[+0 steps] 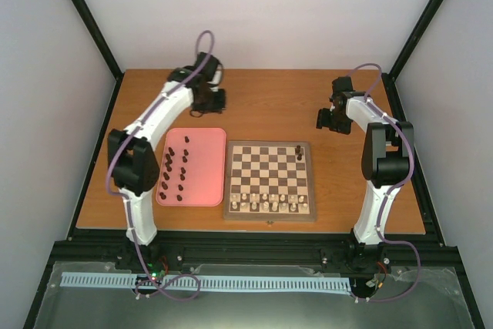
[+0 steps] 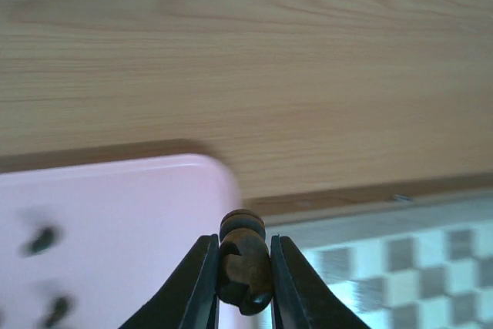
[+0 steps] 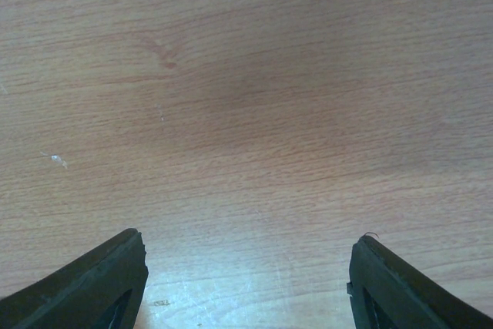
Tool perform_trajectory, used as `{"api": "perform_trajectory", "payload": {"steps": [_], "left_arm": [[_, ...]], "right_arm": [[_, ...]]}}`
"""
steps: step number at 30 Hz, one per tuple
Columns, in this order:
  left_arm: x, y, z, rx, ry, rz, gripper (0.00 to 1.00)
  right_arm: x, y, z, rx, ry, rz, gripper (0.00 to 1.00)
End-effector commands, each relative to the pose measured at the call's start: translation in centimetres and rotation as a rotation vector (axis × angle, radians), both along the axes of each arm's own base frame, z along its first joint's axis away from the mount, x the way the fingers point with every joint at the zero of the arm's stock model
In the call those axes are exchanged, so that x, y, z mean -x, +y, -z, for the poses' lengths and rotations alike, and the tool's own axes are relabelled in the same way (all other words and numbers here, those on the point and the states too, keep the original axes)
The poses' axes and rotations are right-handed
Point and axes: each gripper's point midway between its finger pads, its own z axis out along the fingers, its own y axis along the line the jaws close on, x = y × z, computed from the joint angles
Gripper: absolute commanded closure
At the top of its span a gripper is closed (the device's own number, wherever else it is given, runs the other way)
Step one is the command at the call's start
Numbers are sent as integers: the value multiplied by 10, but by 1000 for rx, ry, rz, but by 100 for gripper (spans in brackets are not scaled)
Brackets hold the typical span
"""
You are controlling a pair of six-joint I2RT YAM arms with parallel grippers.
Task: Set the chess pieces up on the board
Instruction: Pick up the chess piece from the storage box, then place the chess piece on the chessboard.
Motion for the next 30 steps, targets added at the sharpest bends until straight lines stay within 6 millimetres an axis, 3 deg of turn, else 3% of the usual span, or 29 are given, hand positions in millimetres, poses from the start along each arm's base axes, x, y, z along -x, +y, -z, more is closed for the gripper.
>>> {"api": "perform_trajectory", "payload": {"steps": [1, 8, 14, 21, 30], "left_arm": [[19, -85, 11, 108, 86, 114, 92], [47, -186, 26, 147, 140, 326, 92], [74, -242, 39, 163, 196, 459, 91], [106, -269, 52, 167, 246, 548, 91], [105, -273, 67, 151, 253, 547, 91]], "right_arm": [[-3, 1, -1, 9, -1, -5, 28], [-2, 3, 0, 5, 2, -8, 28], [-4, 4, 0, -1, 0, -10, 28], [-3, 3, 1, 3, -1, -13, 28], [-4, 4, 0, -1, -6, -14, 28]]}}
